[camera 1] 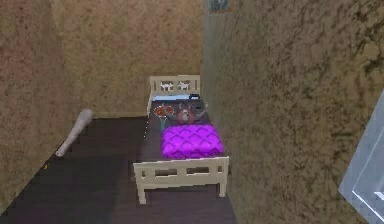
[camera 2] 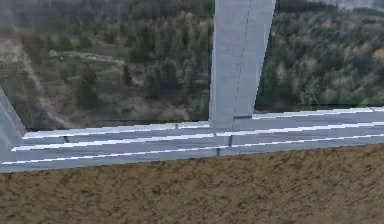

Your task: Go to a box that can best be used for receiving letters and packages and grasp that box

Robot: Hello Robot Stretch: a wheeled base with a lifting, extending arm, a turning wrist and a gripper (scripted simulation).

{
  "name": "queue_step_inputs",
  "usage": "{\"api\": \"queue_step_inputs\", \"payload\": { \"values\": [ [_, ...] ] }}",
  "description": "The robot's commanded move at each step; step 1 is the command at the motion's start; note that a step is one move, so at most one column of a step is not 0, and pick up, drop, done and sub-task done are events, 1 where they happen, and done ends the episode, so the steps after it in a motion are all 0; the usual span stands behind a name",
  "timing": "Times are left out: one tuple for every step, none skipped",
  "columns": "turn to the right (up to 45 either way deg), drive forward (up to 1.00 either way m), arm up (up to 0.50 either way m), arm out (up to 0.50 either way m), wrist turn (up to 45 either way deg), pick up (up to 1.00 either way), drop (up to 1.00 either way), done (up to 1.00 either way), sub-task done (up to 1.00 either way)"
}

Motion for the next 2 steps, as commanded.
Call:
{"api": "queue_step_inputs", "payload": {
  "values": [
    [0.0,0.45,0.00,0.00,0.0,0.00,0.00,0.00,0.00],
    [-39.0,0.00,0.00,0.00,0.0,0.00,0.00,0.00,0.00]
  ]
}}
